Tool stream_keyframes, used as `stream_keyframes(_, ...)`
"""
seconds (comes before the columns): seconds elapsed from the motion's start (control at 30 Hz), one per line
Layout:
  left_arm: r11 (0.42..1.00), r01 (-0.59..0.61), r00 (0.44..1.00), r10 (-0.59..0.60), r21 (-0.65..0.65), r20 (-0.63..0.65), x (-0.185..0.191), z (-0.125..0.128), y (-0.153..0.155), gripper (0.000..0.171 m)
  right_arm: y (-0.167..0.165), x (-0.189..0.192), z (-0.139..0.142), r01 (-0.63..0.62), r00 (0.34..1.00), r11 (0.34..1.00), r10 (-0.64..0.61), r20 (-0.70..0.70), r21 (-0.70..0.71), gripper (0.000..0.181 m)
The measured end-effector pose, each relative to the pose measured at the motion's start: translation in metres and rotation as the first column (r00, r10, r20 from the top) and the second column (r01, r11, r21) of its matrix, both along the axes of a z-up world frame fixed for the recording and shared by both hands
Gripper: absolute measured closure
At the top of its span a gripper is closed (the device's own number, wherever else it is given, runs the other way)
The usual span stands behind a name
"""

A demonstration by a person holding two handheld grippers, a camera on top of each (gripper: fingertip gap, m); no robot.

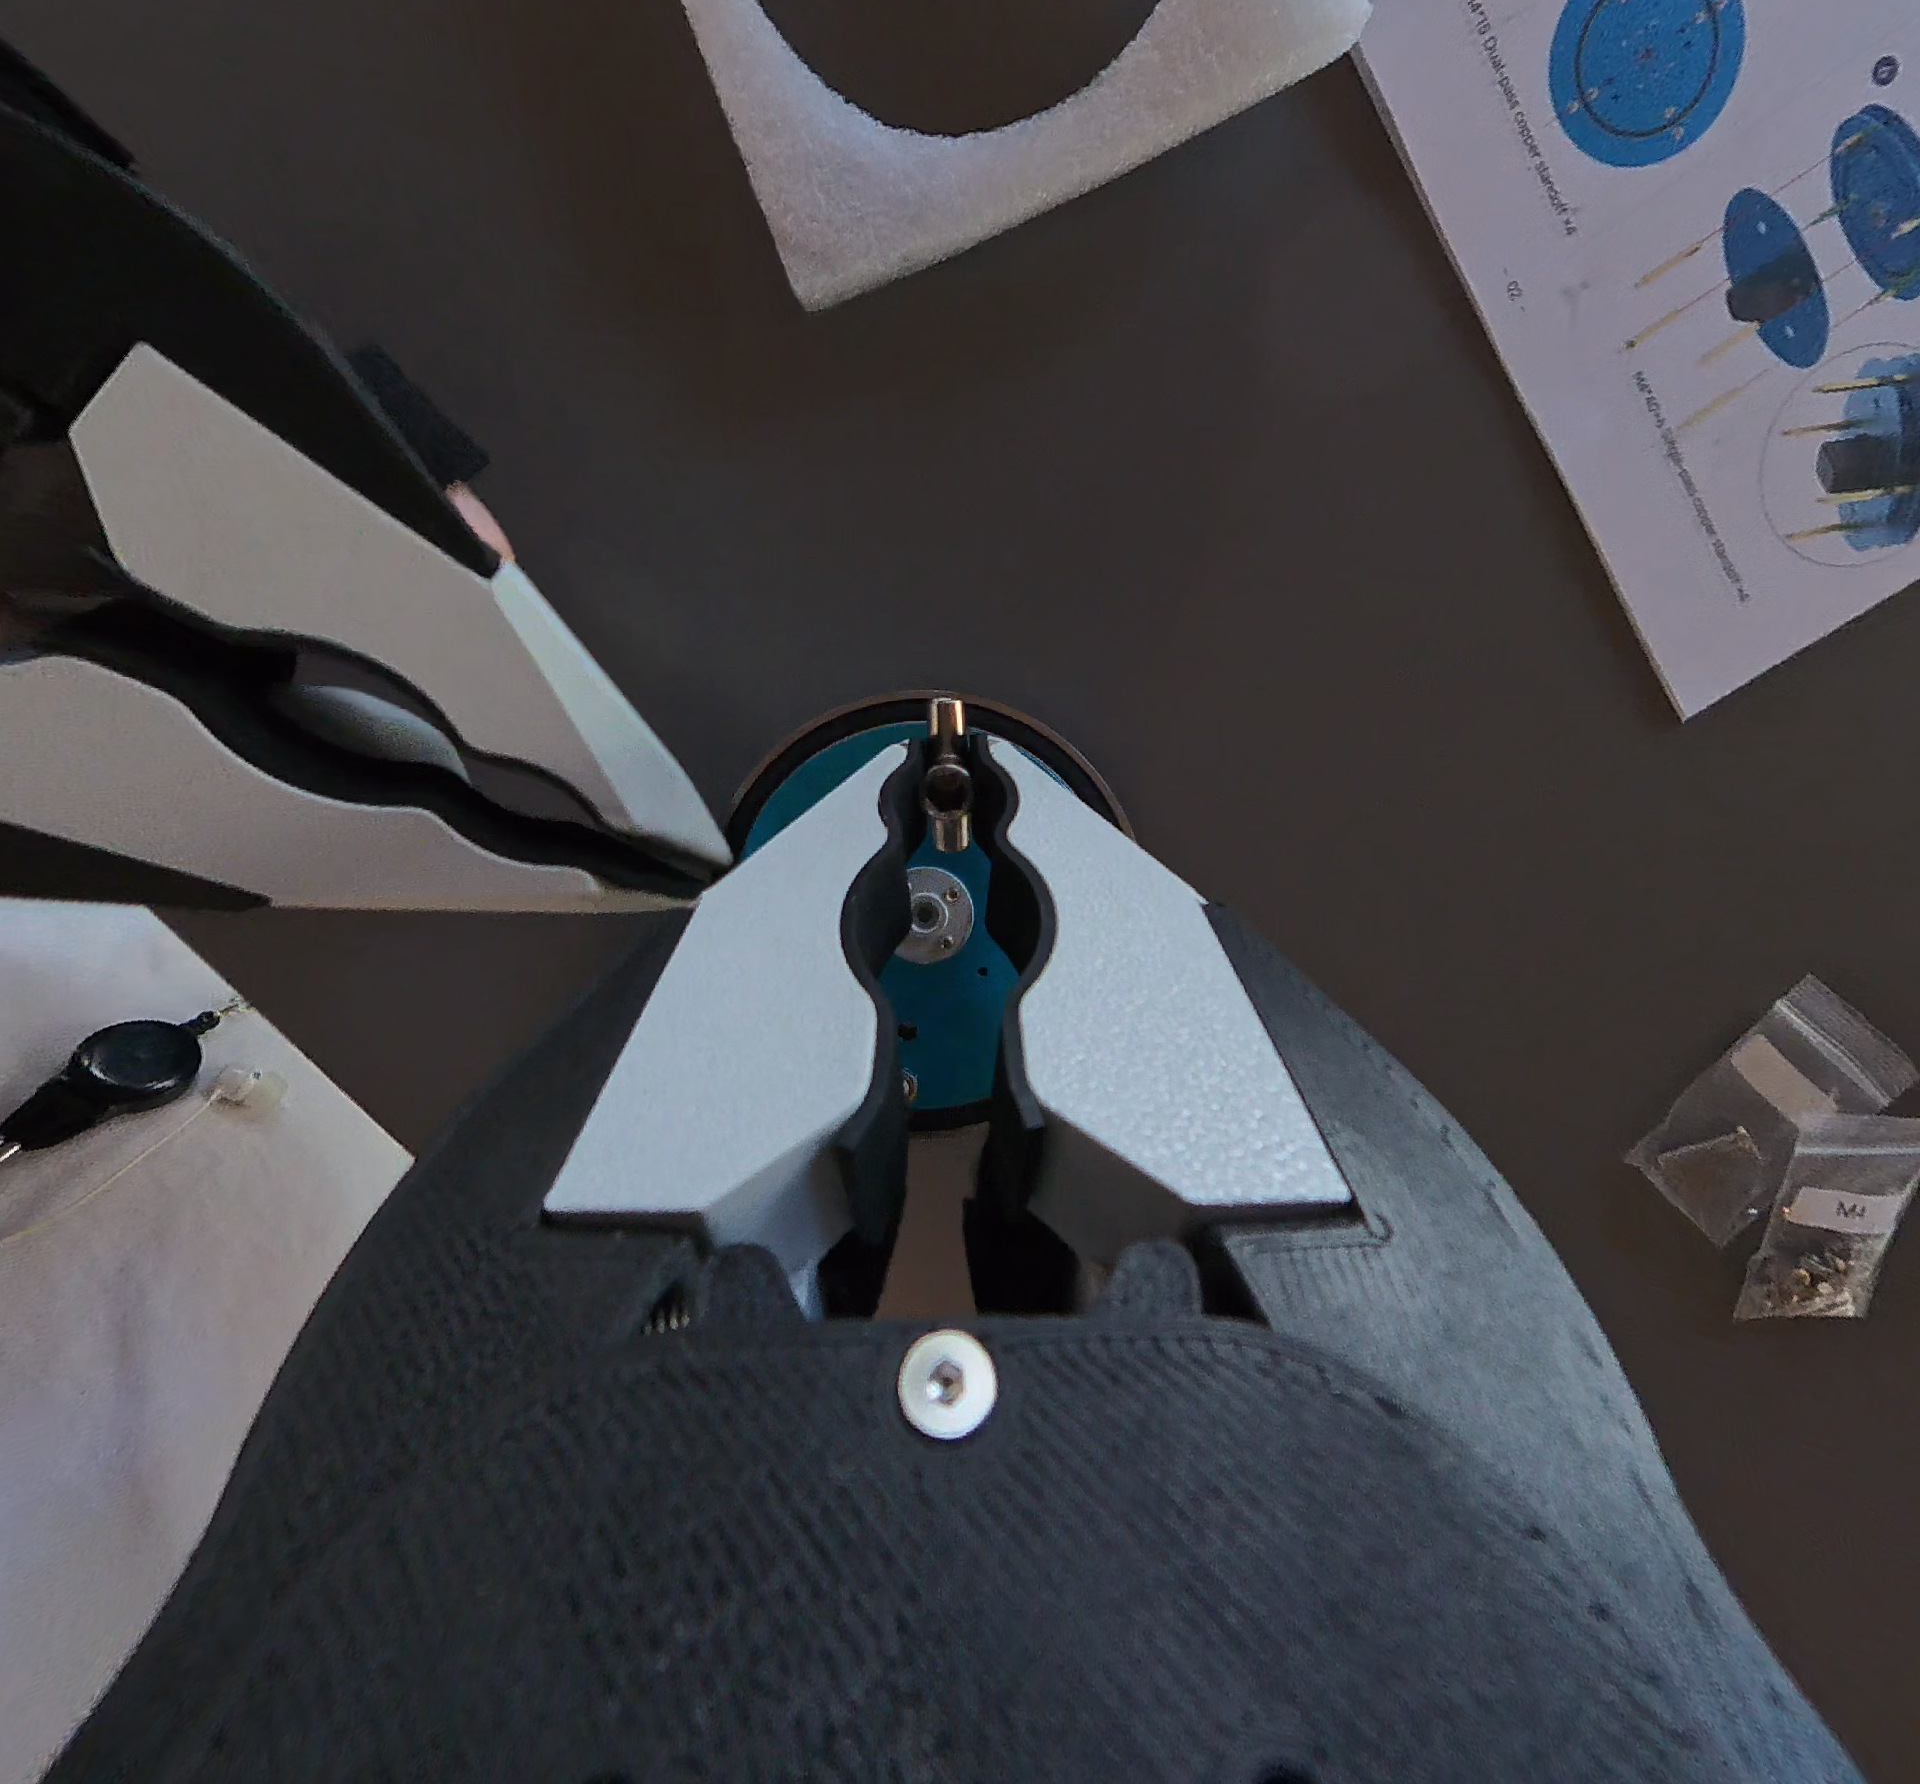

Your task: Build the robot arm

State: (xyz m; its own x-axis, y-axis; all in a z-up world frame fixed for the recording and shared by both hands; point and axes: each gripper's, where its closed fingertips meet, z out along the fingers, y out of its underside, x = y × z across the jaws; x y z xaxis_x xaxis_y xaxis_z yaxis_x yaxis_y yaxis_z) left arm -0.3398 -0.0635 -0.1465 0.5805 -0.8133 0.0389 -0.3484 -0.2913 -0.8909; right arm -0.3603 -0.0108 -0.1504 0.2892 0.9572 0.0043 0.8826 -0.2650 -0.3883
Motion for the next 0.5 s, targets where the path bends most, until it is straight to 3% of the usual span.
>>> stream_keyframes(0.17, 1.0, 0.016, 1.0, -0.016, -0.001, -0.009, 0.002, -0.001, -0.001, 0.165, -0.001, 0.004, 0.003, -0.001, 1.0, 1.0, 0.001, 0.004, 0.009, 0.173)
stream_keyframes(0.33, 0.992, 0.116, 0.987, -0.109, 0.05, -0.116, 0.009, -0.009, -0.002, 0.165, -0.001, 0.004, 0.003, -0.01, 1.0, 1.0, 0.009, 0.018, 0.03, 0.173)
stream_keyframes(0.5, 0.986, 0.166, 0.982, -0.163, 0.027, -0.096, 0.012, -0.005, 0.0, 0.169, -0.002, 0.005, 0.003, 0.0, 1.0, 1.0, -0.001, 0.021, 0.027, 0.173)
